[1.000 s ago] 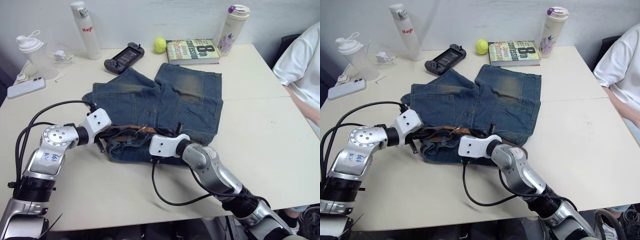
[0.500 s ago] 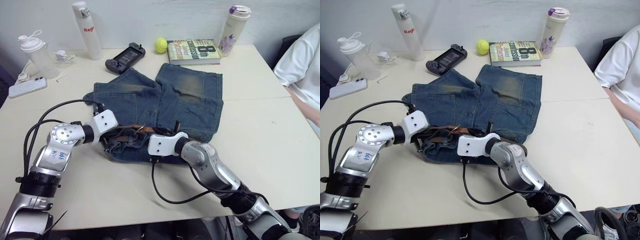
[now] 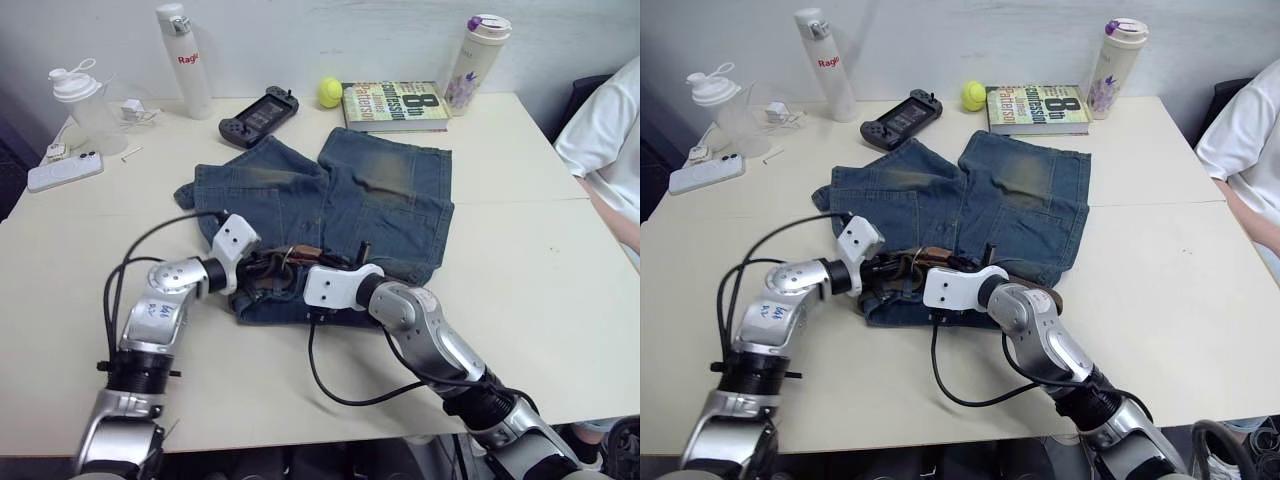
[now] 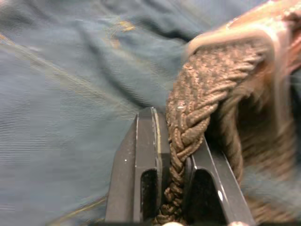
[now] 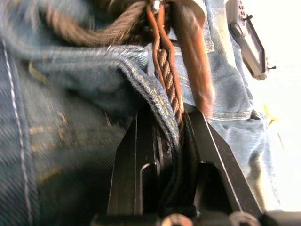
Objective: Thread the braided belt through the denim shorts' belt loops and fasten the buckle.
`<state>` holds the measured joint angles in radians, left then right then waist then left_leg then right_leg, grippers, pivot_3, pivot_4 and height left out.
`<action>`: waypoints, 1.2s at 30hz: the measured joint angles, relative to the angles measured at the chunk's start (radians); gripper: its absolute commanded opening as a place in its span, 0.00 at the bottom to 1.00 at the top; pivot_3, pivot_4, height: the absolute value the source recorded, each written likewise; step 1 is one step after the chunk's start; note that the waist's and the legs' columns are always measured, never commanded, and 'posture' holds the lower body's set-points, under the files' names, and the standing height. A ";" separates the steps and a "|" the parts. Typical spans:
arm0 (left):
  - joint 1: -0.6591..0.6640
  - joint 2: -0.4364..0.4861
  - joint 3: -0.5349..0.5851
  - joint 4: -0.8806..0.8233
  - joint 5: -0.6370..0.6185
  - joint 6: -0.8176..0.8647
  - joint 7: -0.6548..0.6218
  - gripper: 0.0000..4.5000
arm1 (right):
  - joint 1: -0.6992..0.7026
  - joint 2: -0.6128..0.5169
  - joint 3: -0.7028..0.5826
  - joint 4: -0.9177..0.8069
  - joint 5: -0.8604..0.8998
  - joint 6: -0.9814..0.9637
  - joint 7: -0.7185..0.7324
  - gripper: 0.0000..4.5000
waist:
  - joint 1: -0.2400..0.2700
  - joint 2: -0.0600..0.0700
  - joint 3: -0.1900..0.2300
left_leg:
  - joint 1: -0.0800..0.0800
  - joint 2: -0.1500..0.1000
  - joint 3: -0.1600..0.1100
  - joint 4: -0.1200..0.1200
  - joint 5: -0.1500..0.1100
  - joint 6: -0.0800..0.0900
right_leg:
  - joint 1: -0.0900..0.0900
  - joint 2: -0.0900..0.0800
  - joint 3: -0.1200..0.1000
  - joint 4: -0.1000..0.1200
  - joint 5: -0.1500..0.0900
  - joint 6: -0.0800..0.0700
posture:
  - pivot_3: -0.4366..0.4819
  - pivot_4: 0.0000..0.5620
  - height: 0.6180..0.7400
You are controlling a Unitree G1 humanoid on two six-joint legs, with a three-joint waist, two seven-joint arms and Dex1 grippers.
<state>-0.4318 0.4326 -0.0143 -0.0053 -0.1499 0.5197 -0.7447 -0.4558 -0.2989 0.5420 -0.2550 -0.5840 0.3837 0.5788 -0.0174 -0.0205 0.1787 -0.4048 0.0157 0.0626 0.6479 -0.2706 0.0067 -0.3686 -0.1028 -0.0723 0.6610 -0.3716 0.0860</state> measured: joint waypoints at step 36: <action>0.000 -0.025 -0.152 -0.057 0.004 -0.017 -0.020 0.00 | -0.017 -0.285 -0.218 -0.335 0.346 0.259 0.214 0.95 | 0.021 0.001 0.000 | 0.001 -0.002 -0.006 0.002 -0.002 0.002 | 0.009 0.000 -0.003 -0.008 0.000 0.000 | 0.48 0.27 1.00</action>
<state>-0.4321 0.4073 -0.1659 -0.0626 -0.1455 0.5030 -0.7646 -0.4727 -0.5841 0.3236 -0.5904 -0.2382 0.6428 0.7930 0.0033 -0.0195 0.1790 -0.4036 0.0137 0.0562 0.6498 -0.2728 0.0089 -0.3594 -0.1032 -0.0749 0.6535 -0.3715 0.0862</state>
